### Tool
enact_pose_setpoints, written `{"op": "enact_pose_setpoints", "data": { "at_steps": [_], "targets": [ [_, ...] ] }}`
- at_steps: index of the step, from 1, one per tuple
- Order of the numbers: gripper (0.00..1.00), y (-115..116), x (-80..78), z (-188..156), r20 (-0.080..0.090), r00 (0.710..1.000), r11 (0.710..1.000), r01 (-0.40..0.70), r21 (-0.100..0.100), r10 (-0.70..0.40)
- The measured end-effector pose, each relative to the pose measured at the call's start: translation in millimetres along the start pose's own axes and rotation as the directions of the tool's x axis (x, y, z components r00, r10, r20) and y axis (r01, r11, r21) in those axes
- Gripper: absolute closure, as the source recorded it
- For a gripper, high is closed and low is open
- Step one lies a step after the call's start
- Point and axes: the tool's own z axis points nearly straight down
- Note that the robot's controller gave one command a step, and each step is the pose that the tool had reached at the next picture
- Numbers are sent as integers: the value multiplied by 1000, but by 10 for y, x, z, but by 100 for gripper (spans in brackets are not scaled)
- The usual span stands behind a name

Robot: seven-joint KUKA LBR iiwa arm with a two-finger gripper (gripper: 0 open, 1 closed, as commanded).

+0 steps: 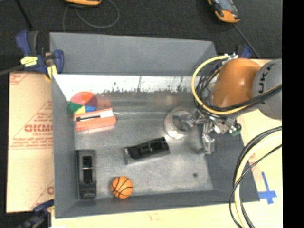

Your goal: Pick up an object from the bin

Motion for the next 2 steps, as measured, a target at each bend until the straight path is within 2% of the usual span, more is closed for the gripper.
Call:
{"op": "enact_pose_setpoints", "data": {
  "at_steps": [1, 2],
  "targets": [
    [100, 24, -5, 216, -2, 1000, 1000, 10, 1, -10],
    [100, 30, -4, 200, -2, 1000, 1000, 11, 1, -11]
  ]
}}
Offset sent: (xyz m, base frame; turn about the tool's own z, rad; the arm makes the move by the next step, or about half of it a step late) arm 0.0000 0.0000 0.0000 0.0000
